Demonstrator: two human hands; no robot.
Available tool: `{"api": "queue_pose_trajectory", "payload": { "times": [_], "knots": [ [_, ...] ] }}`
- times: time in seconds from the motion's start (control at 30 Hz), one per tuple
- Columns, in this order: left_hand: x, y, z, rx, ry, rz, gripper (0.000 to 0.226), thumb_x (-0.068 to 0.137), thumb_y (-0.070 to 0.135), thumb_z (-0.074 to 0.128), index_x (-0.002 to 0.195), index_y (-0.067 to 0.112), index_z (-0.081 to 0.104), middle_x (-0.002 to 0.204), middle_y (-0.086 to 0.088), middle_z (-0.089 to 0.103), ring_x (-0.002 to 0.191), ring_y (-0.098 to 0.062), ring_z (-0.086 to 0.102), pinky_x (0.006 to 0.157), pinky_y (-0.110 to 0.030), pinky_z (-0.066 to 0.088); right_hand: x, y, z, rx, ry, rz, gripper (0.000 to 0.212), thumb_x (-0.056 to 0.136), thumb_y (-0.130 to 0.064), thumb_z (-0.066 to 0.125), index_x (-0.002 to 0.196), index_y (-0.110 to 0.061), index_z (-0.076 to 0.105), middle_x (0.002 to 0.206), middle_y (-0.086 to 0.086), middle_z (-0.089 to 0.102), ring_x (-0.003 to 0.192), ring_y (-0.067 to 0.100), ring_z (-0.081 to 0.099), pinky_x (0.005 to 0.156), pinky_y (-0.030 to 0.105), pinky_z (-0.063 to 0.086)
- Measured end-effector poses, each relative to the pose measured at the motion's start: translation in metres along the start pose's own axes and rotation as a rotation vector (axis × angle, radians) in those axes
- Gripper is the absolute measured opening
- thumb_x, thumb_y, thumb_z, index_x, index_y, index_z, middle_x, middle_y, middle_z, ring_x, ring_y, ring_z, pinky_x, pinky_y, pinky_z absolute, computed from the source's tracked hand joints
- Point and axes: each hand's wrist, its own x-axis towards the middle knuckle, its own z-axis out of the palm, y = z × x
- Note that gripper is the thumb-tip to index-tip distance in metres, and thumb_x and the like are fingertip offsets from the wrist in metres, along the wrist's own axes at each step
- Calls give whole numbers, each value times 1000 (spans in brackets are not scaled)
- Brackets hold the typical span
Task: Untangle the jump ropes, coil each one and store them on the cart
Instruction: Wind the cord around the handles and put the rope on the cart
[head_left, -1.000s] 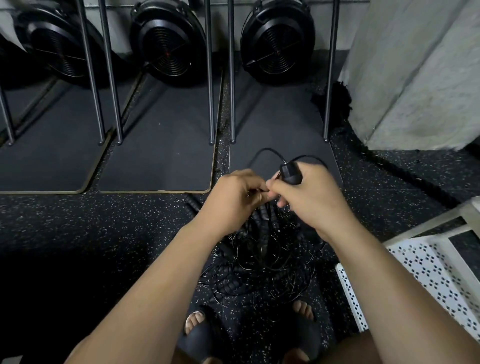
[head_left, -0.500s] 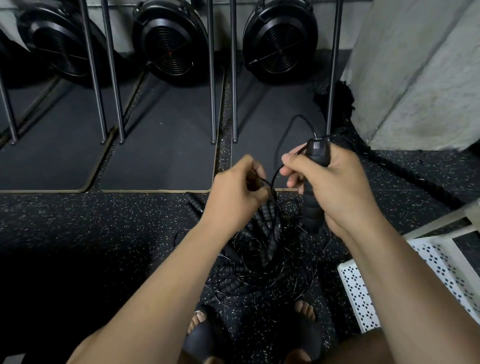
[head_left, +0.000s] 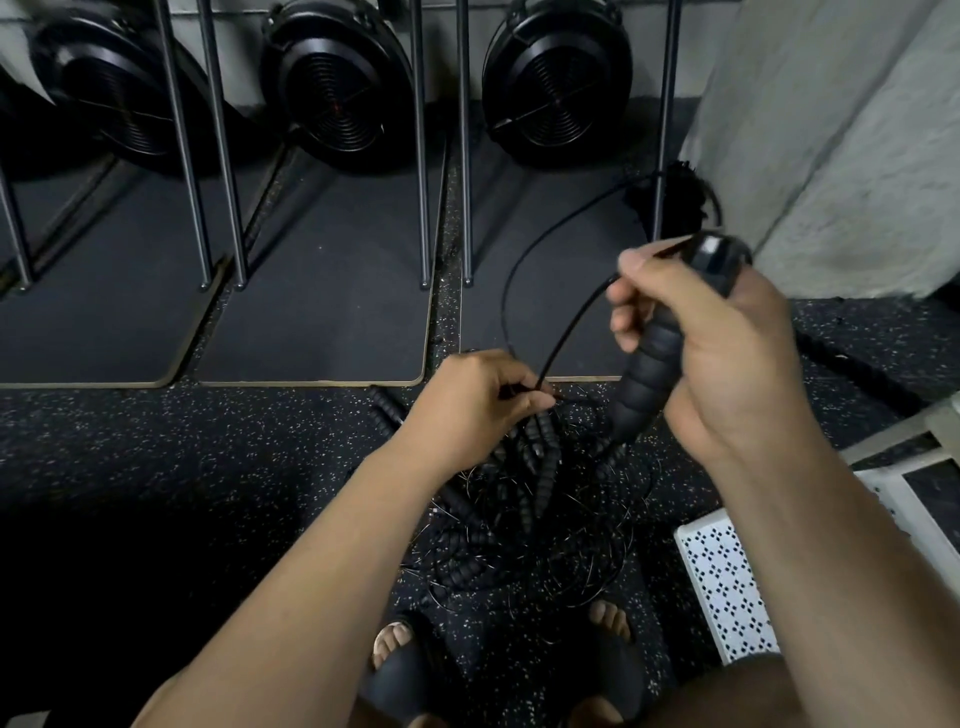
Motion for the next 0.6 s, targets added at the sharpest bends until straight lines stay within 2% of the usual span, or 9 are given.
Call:
{"api": "queue_pose_trajectory", "payload": {
  "times": [0.1, 0.2, 0.27, 0.4, 0.5, 0.6],
  "knots": [
    [-2, 0, 3, 6, -57, 7, 8, 93, 37, 83, 90, 29, 81, 90, 11, 73, 82, -10, 69, 77, -37, 57, 5, -1, -5, 110, 50, 19, 6, 101, -10, 69, 95, -11, 68, 81, 6, 71, 65, 17, 61, 59, 28, 46],
    [-1, -1, 4, 30, 20, 43, 22, 98, 35, 77, 79, 29, 67, 81, 7, 63, 73, -15, 59, 70, -41, 53, 6, 13, -4, -68, 27, 113, 3, 97, -18, 77, 99, -15, 76, 83, 5, 74, 63, 15, 59, 57, 27, 46],
    [0, 2, 3, 48, 50, 88, 20, 100, 33, 73, 84, 23, 68, 80, 5, 58, 72, -16, 55, 69, -41, 51, 4, 28, -1, -264, -37, 179, 5, 93, -17, 80, 99, -16, 79, 80, 5, 77, 61, 15, 58, 56, 30, 45],
    [-1, 6, 1, 39, 47, 173, 11, 101, 27, 66, 100, 19, 74, 86, 1, 60, 77, -18, 59, 69, -36, 49, -1, 42, 5, -608, -170, 213, 5, 92, -19, 79, 97, -17, 77, 79, 2, 79, 59, 12, 62, 58, 30, 46],
    [-3, 5, 1, 23, 48, 182, 7, 100, 25, 68, 100, 22, 74, 89, 2, 61, 81, -19, 62, 74, -40, 52, 0, 42, 6, -675, -138, 183, 4, 89, -16, 77, 92, -18, 74, 76, 0, 79, 58, 13, 66, 60, 31, 48],
    [-3, 6, -1, -30, 62, 128, 8, 95, 33, 73, 96, 25, 74, 91, 7, 63, 84, -13, 63, 78, -35, 52, 0, 40, 7, -687, -113, 139, 6, 86, -13, 73, 87, -19, 74, 75, -1, 79, 60, 14, 69, 63, 31, 48]
  ]
}}
